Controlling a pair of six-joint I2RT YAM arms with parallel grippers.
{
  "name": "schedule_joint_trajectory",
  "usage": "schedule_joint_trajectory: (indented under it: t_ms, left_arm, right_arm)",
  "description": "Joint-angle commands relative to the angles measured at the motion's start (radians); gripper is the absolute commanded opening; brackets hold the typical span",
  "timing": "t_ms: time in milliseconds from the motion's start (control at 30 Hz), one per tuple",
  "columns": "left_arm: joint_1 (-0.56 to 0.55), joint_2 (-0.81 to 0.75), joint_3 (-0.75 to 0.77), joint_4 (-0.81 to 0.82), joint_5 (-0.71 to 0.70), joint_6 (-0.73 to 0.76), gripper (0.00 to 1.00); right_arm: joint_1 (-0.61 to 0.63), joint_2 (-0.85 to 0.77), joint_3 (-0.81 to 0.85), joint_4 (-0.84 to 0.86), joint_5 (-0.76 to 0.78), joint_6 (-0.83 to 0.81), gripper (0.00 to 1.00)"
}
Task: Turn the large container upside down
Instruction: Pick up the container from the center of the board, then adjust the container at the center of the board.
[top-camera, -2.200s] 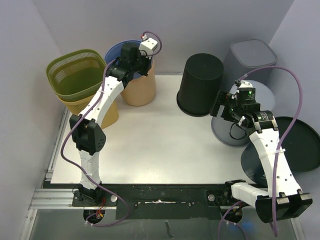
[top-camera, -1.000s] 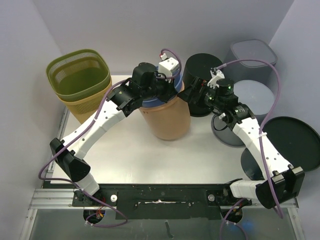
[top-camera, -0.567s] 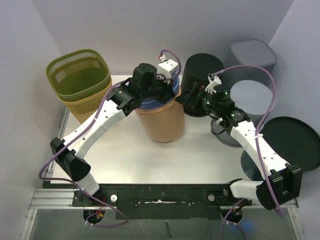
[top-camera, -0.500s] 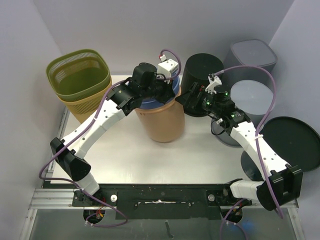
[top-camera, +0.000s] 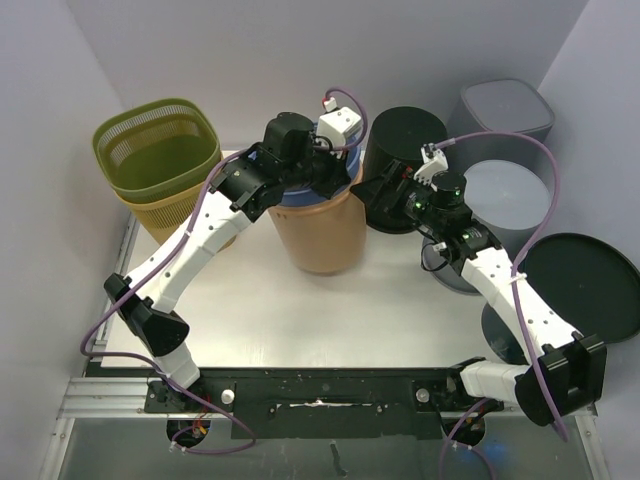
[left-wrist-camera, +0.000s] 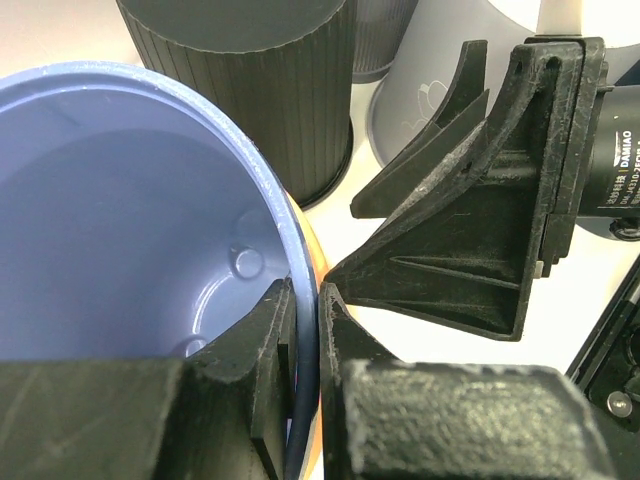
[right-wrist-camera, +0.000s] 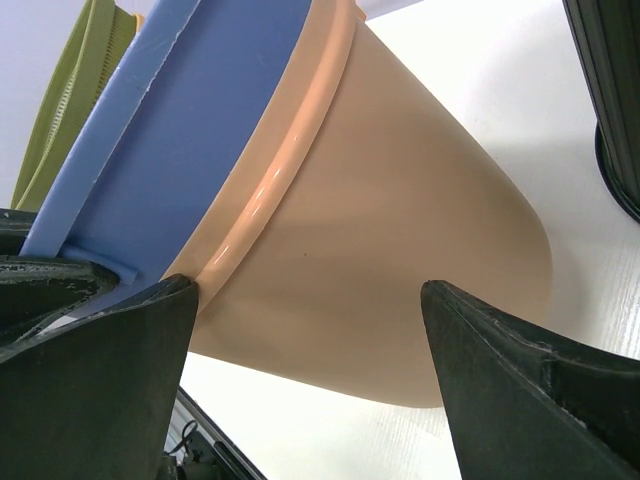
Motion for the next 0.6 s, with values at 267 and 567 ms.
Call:
schedule_joint_trajectory:
  t_ms: [267, 567]
  left_arm:
    - [-0.017, -0.126, 0.176, 0.449, -0.004, 0.090, 0.00]
    - [-0.017, -0.145, 0.059, 0.418, -0.164, 0.038, 0.00]
  right_arm:
    - [0.008, 0.075, -0.085, -0.258, 0.076, -0.098, 0.94]
    - [0.010, -0.017, 0.060, -0.320, 0.097, -0.140, 0.94]
